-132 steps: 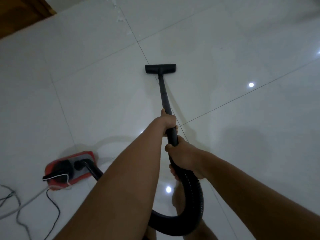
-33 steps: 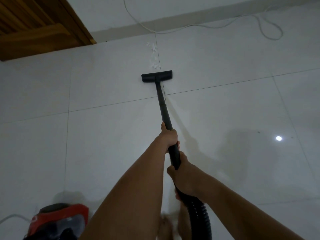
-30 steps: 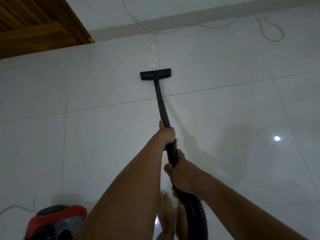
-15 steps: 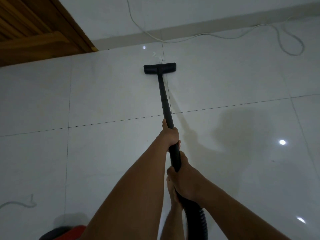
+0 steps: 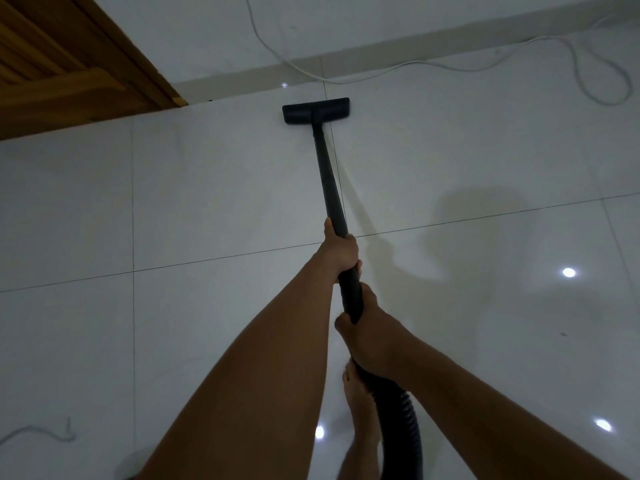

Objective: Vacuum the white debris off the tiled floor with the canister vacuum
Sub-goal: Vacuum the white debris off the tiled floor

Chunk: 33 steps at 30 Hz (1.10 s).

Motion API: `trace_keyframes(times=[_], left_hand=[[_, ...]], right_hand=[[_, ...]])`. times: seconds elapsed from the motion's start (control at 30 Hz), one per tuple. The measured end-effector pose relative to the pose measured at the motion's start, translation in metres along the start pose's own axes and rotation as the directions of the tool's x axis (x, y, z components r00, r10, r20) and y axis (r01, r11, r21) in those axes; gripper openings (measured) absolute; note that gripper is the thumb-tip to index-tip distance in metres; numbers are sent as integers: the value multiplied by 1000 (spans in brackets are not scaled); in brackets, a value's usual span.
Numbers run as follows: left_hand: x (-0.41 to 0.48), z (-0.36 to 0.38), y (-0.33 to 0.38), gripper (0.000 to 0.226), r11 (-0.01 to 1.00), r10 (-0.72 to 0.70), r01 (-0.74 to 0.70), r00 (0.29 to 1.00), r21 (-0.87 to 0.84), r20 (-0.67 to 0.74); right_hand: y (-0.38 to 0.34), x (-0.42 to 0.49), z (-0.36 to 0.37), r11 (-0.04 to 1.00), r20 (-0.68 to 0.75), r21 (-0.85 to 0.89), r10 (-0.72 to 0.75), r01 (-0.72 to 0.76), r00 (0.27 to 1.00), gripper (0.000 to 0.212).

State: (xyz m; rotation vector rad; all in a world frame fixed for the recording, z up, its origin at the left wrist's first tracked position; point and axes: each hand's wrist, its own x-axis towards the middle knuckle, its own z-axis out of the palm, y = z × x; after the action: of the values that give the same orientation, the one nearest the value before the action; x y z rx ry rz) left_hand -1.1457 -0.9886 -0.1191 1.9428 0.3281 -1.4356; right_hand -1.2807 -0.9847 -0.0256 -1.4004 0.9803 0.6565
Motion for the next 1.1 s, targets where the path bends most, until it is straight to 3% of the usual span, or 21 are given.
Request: trace_keyframes(times=[0.57, 0.83, 1.1], left_hand=[[-49, 14, -27, 74, 996, -59, 63, 996, -64, 63], [-47, -5, 21, 72, 997, -60, 62, 997, -36, 50], [-22, -29, 91, 68, 998, -39, 35, 997, 55, 60]], right_hand=[[15, -55, 5, 998, 32, 9, 63, -64, 997, 60], [-34, -56, -12, 996, 14, 79, 27, -28, 1000, 55], [-100, -28, -39, 971, 44, 204, 114, -121, 992, 39]])
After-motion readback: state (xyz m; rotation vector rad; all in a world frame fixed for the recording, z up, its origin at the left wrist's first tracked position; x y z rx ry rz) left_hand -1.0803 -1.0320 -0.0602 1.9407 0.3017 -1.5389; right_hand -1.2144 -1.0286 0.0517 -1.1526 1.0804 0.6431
